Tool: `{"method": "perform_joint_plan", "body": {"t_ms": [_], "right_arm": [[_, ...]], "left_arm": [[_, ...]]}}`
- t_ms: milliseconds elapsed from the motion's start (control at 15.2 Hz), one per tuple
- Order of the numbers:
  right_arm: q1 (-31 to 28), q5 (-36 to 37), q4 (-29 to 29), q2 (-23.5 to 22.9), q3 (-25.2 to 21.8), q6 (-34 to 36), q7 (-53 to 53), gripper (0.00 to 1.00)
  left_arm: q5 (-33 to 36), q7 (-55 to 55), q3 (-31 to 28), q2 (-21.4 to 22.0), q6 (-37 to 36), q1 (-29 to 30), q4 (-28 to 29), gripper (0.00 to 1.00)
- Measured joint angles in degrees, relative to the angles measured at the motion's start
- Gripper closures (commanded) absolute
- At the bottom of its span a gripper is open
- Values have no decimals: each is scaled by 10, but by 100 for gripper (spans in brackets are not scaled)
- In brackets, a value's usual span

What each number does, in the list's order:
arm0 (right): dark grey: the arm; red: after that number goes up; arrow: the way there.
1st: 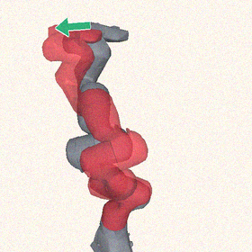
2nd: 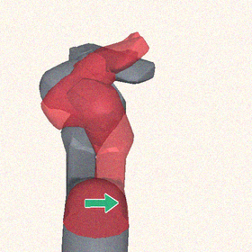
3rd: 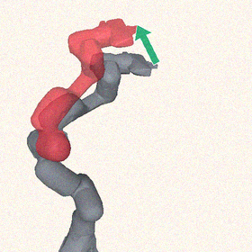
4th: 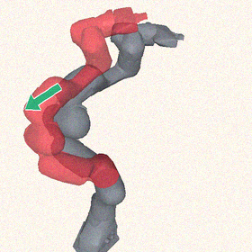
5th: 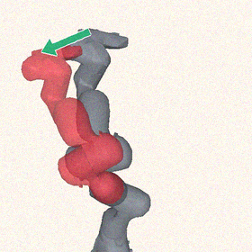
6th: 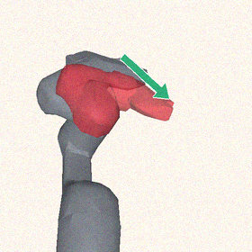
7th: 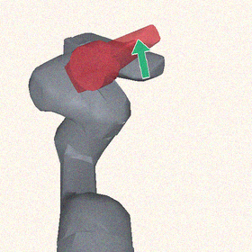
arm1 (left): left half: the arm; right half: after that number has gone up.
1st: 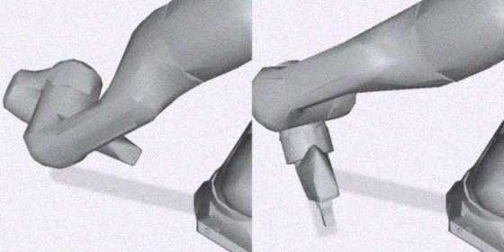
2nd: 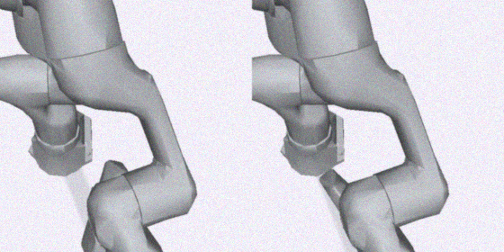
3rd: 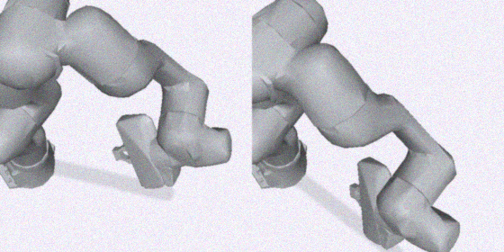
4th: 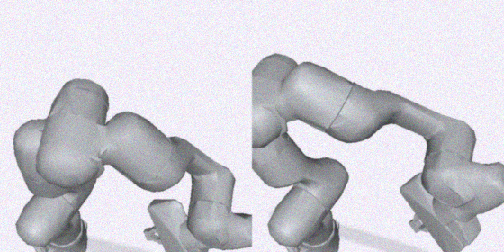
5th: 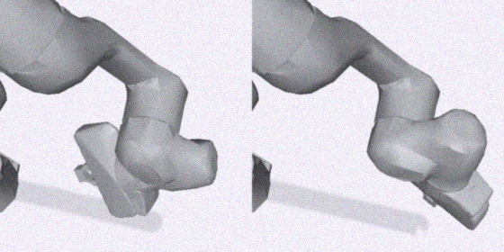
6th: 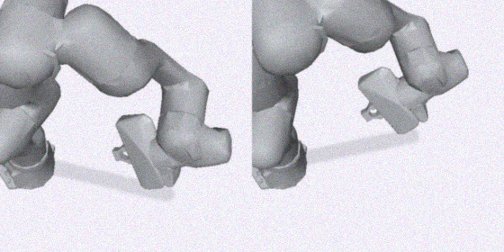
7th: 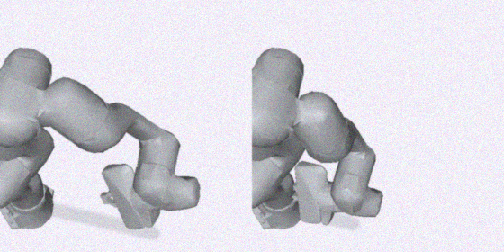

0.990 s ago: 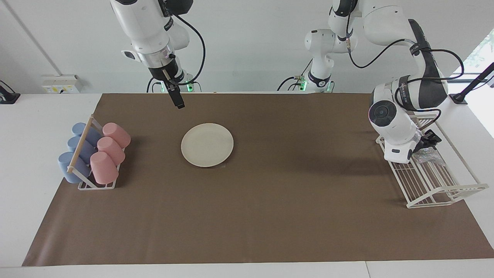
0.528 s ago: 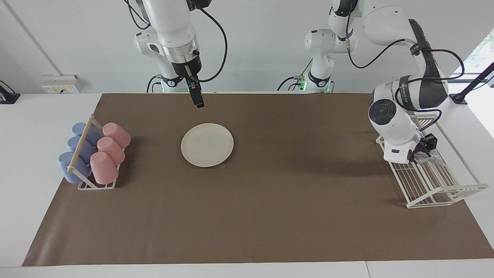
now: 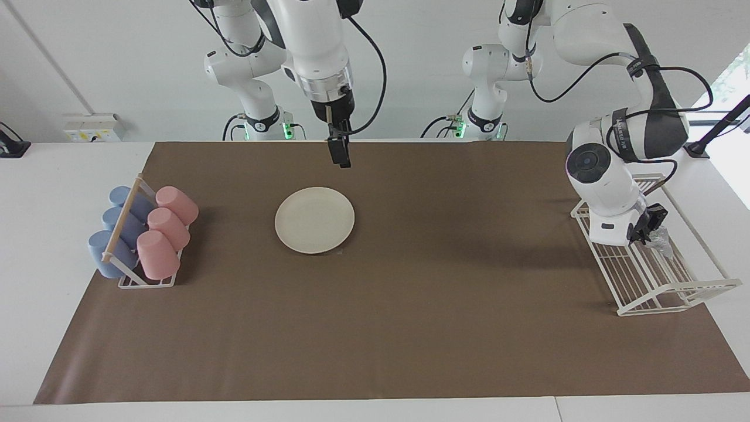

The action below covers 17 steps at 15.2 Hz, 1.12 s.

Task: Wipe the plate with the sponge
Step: 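Pull the clear sponge out of the white rack with the left gripper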

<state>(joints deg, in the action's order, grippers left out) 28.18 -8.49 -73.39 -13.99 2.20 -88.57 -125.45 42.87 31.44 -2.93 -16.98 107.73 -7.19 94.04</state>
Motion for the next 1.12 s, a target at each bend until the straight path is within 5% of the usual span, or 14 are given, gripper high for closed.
{"method": "perform_joint_plan", "body": {"t_ms": [264, 594, 660, 726, 858, 1122], "right_arm": [[65, 0, 50, -52, 0, -12, -86, 0], [98, 0, 58, -58, 1, -31, -123, 4], [98, 0, 58, -58, 1, -31, -123, 15], [98, 0, 58, -58, 1, -33, -123, 15], [98, 0, 58, -58, 1, -40, -124, 0], [98, 0, 58, -58, 1, -42, -127, 0]], "left_arm": [[-186, -1, 1, 9, -127, 0, -107, 100], [-483, -1, -6, 43, -247, 32, -181, 100], [-542, -4, -7, 53, -258, 48, -181, 100], [-602, -14, -7, 60, -268, 66, -181, 100], [-708, -36, -8, 68, -280, 101, -178, 100], [-855, -121, -10, 114, -272, 134, -72, 100]]}}
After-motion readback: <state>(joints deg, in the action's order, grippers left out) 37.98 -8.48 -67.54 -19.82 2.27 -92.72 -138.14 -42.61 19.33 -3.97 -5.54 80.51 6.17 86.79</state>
